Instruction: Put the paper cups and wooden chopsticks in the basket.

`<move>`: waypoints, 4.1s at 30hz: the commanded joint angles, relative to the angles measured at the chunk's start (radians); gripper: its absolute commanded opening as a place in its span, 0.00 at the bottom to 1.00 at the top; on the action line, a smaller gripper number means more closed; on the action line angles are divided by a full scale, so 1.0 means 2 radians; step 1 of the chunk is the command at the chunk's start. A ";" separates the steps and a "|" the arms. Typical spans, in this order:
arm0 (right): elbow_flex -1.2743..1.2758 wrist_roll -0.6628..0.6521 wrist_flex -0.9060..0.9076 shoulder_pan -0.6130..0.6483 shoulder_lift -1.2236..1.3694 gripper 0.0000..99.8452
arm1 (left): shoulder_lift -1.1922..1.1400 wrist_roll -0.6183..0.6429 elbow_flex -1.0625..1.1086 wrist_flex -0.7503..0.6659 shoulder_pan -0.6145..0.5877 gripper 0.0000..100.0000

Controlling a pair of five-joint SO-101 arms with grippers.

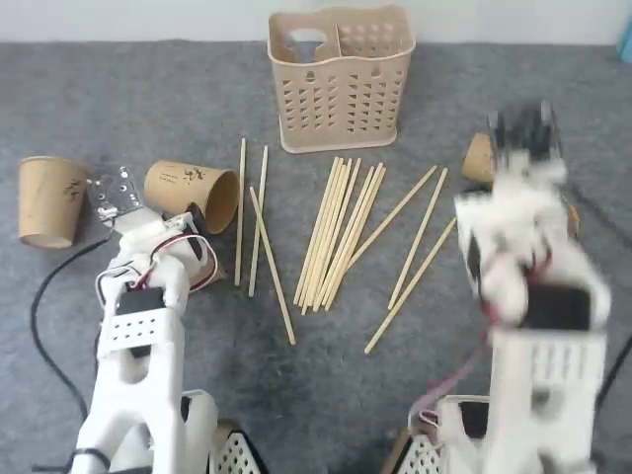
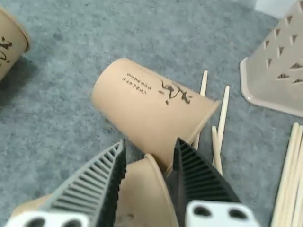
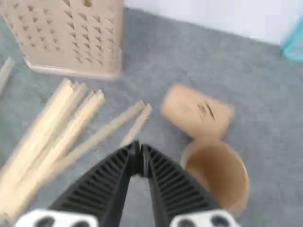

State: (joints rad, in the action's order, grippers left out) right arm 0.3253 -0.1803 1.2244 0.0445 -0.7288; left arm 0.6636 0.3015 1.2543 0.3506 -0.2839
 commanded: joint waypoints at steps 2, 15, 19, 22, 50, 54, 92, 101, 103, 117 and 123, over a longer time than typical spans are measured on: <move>-0.329 0.068 0.061 0.036 0.227 0.04 | -0.011 -0.006 -0.027 -0.017 -0.004 0.16; -0.908 0.114 0.154 0.099 0.670 0.12 | -0.016 -0.028 -0.034 -0.019 -0.002 0.16; -0.966 0.101 0.149 0.126 0.738 0.12 | -0.016 -0.028 -0.034 -0.019 -0.001 0.16; -0.986 0.101 0.148 0.143 0.768 0.12 | -0.016 -0.028 -0.034 -0.019 -0.001 0.16; -0.987 0.120 0.122 0.105 0.751 0.12 | -0.017 -0.049 -0.035 -0.019 0.000 0.16; -0.984 0.120 0.155 0.080 0.728 0.12 | -0.017 -0.049 -0.035 -0.019 0.000 0.16; -1.003 0.194 0.188 0.033 0.800 0.12 | -0.018 -0.050 -0.030 -0.033 0.000 0.16; -1.003 0.176 0.285 0.127 0.693 0.12 | -0.018 -0.050 -0.030 -0.033 -0.001 0.16; -1.003 0.172 0.275 0.157 0.684 0.12 | -0.018 -0.050 -0.030 -0.033 -0.001 0.16; -0.996 0.031 0.050 0.208 0.817 0.12 | -0.018 -0.050 -0.030 -0.033 -0.002 0.16; -0.992 0.031 0.003 0.194 0.850 0.12 | -0.018 -0.051 -0.030 -0.033 -0.002 0.16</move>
State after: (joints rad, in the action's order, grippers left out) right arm -1.6341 -0.1005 1.2827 0.4588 0.9851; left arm 0.6299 0.2125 1.2375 0.3168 -0.2839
